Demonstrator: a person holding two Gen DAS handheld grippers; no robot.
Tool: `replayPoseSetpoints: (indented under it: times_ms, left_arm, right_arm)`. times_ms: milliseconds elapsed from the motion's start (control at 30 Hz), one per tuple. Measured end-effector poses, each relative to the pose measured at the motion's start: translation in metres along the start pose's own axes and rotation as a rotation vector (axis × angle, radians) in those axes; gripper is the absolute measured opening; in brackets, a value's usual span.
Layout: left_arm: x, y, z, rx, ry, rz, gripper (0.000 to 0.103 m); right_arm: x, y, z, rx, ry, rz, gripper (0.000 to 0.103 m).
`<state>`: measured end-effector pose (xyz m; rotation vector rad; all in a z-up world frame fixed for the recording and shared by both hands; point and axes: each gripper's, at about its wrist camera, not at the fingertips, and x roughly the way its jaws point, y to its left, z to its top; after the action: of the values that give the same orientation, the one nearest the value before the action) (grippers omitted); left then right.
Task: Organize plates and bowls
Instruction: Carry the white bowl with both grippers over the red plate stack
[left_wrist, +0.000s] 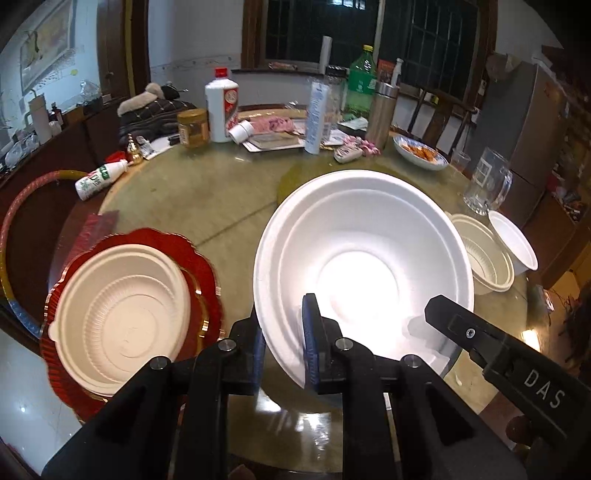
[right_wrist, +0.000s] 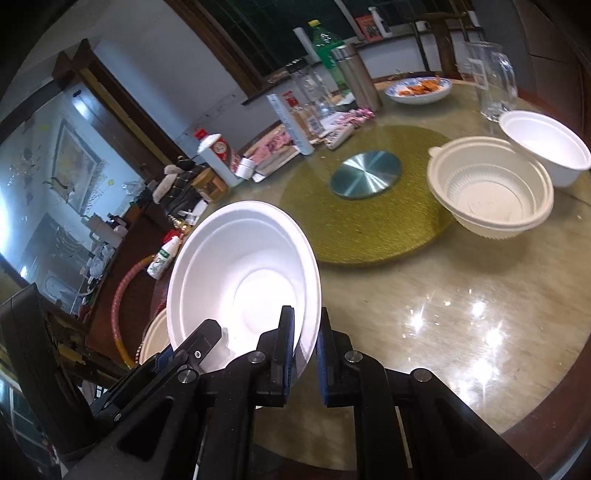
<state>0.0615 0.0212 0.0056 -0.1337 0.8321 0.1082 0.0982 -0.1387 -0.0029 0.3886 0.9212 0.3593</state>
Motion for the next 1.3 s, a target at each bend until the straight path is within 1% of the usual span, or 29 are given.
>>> replayPoseSetpoints:
  times_ms: [367, 1000, 1300]
  left_arm:
    - [-0.004, 0.018, 0.0, -0.027, 0.006, 0.015, 0.017]
    - [-0.017, 0.054, 0.001, -0.082, -0.022, 0.057, 0.017]
    - [-0.022, 0.078, 0.001, -0.115, -0.032, 0.086, 0.017]
  right_arm:
    - [0.006, 0.022, 0.0, -0.04, 0.007, 0.019, 0.01]
    - [0.02, 0.061, -0.003, -0.111, 0.027, 0.055, 0.011]
    - [0.03, 0.086, -0.007, -0.149, 0.046, 0.074, 0.011]
